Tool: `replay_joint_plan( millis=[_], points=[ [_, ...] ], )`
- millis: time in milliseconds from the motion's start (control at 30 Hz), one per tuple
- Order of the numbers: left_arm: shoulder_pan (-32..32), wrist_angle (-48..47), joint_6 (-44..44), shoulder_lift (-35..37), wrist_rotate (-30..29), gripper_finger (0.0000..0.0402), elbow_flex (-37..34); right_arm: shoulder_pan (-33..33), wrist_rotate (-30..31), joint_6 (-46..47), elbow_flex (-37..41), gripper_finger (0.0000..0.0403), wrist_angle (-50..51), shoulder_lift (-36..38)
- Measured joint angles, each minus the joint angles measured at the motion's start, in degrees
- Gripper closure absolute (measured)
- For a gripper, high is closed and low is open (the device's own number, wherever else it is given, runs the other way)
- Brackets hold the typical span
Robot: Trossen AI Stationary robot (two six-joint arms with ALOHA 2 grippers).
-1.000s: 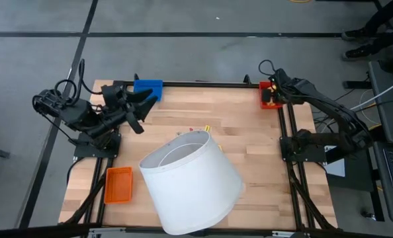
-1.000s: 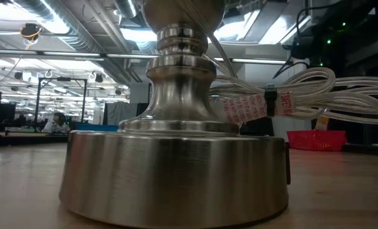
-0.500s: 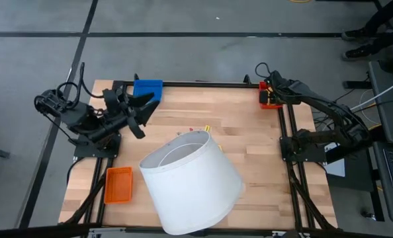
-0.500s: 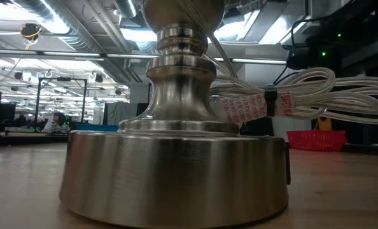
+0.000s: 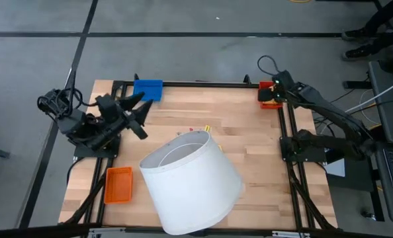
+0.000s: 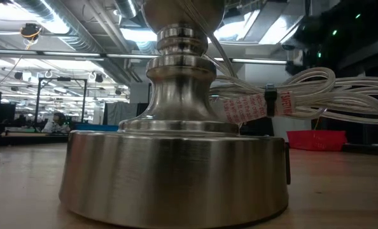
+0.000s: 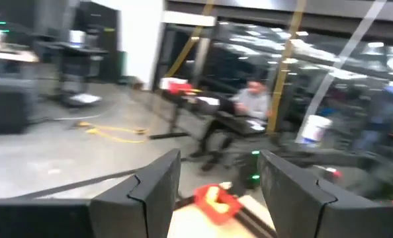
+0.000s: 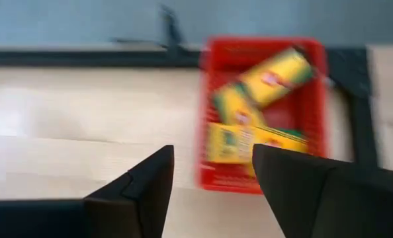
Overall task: Pick & Place School Supplies
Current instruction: Put the pink hole puncher into the blue basket
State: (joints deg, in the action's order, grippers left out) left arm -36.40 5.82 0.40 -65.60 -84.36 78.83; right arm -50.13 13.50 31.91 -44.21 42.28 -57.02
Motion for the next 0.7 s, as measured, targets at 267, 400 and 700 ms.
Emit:
replay_joint_plan(
  millis=[267,400,700],
  points=[
    [-1.8,-7.0,-0.1,0.0,-5.7,0.0203,0.0,4.4,-14.4,4.1,0.0,0.019,-4.3,15.7],
    [-3.3,-10.7,-3.3,0.9,-5.6,0.0203,0.0,6.4,-22.4,8.6,0.0,0.019,-6.0,22.3],
    [-3.5,-40.2,-34.6,8.7,2.1,0.0203,-6.1,12.2,-32.6,19.8,0.0,0.019,-14.2,35.5]
  ],
)
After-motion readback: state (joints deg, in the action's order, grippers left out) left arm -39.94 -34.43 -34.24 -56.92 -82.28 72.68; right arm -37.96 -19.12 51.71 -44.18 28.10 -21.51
